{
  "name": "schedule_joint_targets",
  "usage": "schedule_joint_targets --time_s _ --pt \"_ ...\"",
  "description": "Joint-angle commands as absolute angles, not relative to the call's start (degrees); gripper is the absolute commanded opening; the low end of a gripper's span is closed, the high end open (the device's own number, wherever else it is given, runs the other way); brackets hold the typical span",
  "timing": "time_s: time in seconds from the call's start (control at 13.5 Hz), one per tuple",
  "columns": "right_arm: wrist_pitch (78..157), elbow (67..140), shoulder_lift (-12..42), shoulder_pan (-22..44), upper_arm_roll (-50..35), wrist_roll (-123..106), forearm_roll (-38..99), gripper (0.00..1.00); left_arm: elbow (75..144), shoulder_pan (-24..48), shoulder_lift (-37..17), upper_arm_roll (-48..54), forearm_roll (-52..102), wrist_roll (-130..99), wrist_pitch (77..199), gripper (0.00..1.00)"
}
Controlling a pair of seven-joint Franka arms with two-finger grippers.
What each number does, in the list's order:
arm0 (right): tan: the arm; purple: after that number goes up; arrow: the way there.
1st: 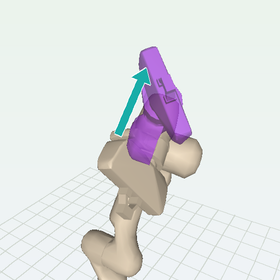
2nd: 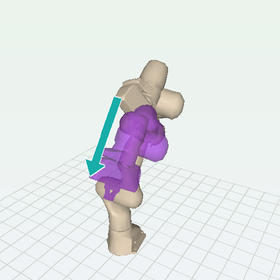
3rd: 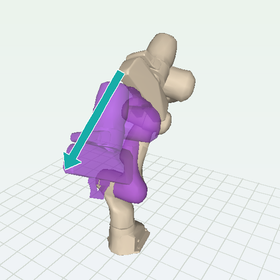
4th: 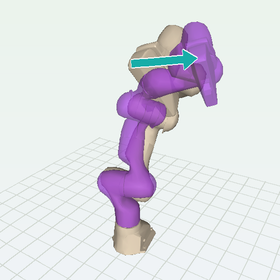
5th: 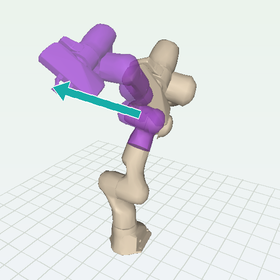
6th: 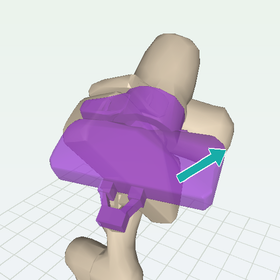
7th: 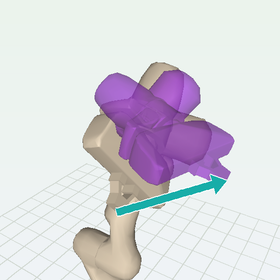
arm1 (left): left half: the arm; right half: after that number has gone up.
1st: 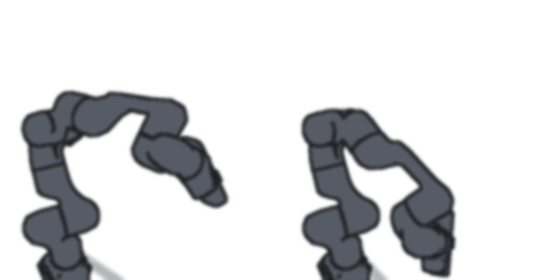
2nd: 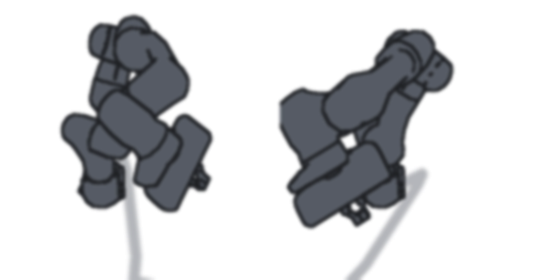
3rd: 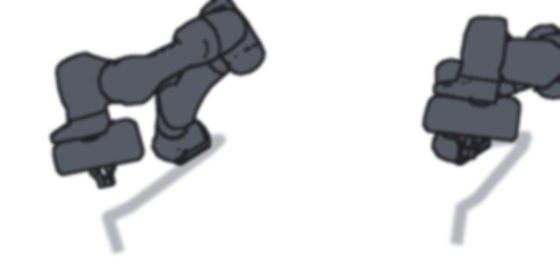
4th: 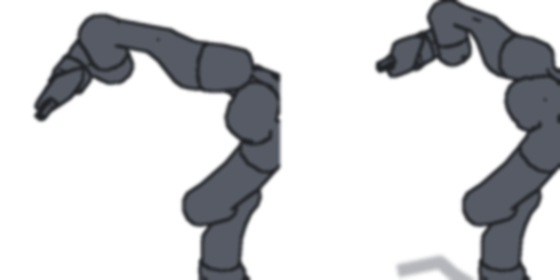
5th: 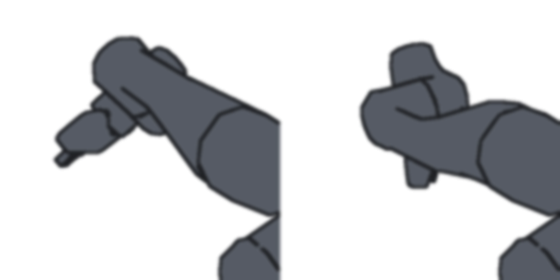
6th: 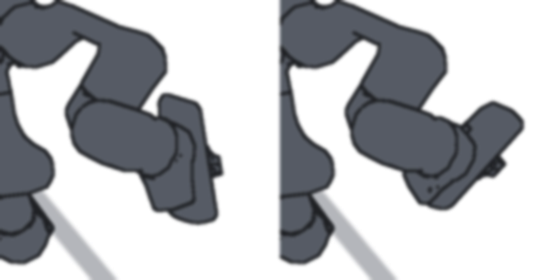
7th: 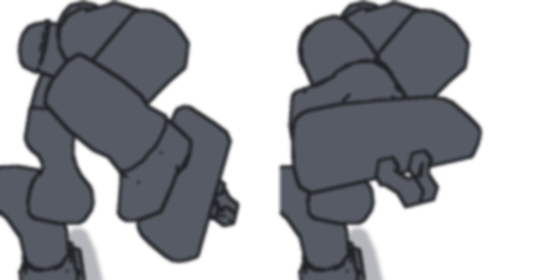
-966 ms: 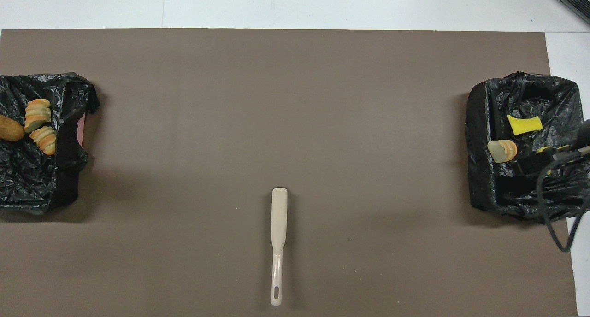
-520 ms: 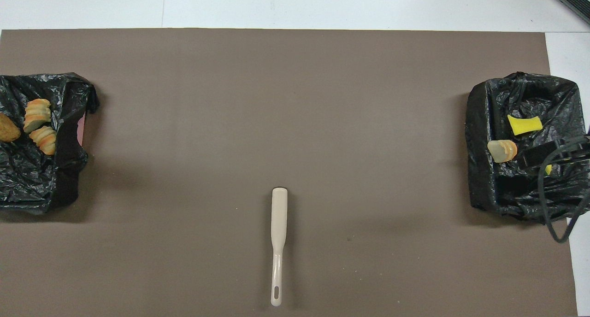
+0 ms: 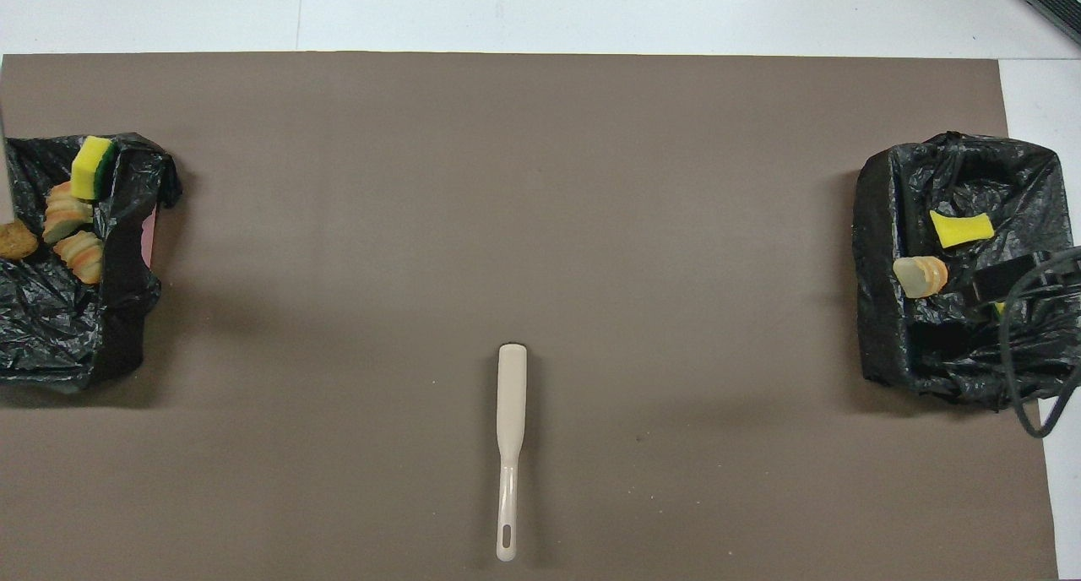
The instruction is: Sweep and dump trash in bin
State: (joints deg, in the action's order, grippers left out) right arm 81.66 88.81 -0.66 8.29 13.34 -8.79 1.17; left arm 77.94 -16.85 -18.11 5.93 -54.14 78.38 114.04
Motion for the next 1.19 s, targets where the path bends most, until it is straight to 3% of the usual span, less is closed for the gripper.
schedule_joint_targets --time_s 0.0,0.22,0.67,0.97,1.11 --pt "80.95 87.89 -0.53 -0.93 5.05 -7.74 1.58 1.00 76.82 -16.00 -18.02 5.45 -58.70 78.57 112.68 0.00" --pt "81.12 87.80 -0.53 -2.46 2.46 -3.62 1.23 1.00 75.06 -14.15 -18.72 6.15 -56.17 79.28 108.11 0.00" --pt "81.30 88.15 -0.88 -2.46 2.37 -3.69 1.58 1.00 71.37 -13.97 -16.44 5.80 -31.15 77.62 103.02 0.00" --pt "81.30 88.15 -0.88 -2.46 2.46 -3.69 1.58 1.00 72.16 -11.71 -12.75 7.20 -20.15 57.00 97.92 0.00" --pt "81.39 88.15 -0.88 -2.46 2.46 -3.69 1.49 1.00 76.26 -10.55 -10.04 7.21 -12.87 49.18 96.77 0.00"
